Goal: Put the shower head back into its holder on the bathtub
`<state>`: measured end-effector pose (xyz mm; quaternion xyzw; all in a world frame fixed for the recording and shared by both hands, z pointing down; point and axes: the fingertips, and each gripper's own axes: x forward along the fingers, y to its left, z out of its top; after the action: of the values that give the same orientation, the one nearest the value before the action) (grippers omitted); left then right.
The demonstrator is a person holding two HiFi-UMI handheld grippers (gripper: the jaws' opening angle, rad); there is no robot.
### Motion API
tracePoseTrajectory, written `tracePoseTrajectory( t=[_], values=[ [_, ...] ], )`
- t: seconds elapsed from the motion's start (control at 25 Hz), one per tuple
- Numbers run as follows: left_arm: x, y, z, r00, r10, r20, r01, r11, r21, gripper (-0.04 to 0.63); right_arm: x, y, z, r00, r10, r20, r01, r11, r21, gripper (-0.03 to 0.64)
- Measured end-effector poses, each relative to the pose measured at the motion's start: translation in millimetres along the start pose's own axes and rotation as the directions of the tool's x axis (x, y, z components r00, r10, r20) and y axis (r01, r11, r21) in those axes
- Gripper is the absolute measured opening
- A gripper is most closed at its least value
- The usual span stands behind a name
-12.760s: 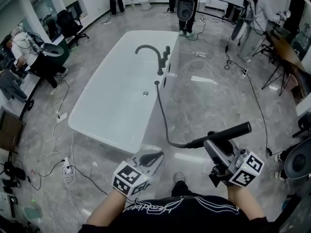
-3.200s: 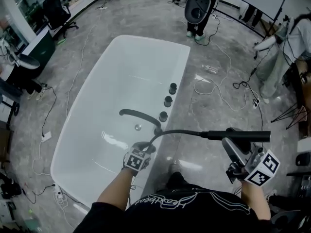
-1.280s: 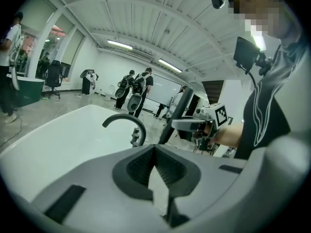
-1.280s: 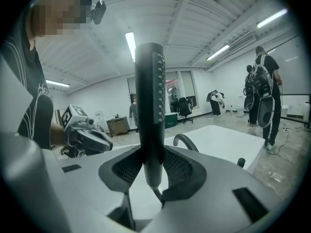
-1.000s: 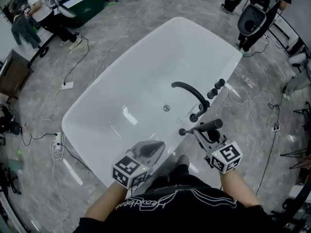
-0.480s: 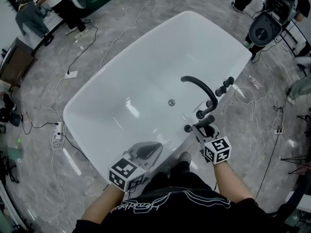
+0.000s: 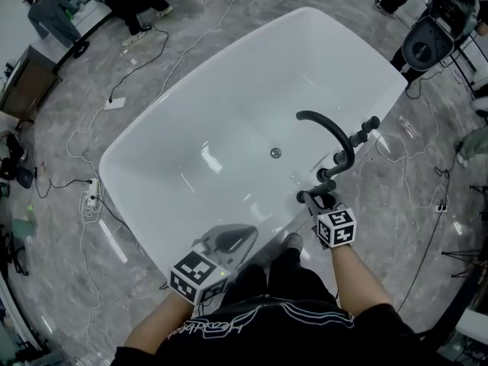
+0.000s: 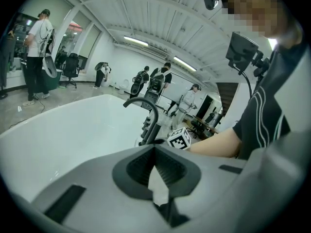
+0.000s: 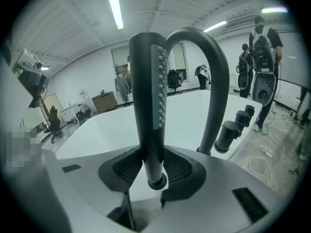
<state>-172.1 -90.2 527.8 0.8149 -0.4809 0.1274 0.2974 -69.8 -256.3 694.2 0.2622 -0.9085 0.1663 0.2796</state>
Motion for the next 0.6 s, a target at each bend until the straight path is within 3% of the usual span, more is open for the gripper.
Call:
tracePoseTrajectory(
  t=[0.36, 0.6],
  values=[
    [-10.7, 9.5, -11.9, 1.0, 0.003, -0.012, -0.003, 1.0, -0.024, 0.003, 13.4, 5.5, -41.4, 0.99, -0.049, -0.13, 0.037, 0.995, -0.094, 0.135],
    [-5.0, 8.7, -17.0, 0.999, -0.041, -0.029, 0.04, 0.999, -0.02, 0.003, 20.0, 3.8, -38.6, 0.983, -0.073, -0.169, 0.063, 0.996, -0.064, 0.137]
  ],
)
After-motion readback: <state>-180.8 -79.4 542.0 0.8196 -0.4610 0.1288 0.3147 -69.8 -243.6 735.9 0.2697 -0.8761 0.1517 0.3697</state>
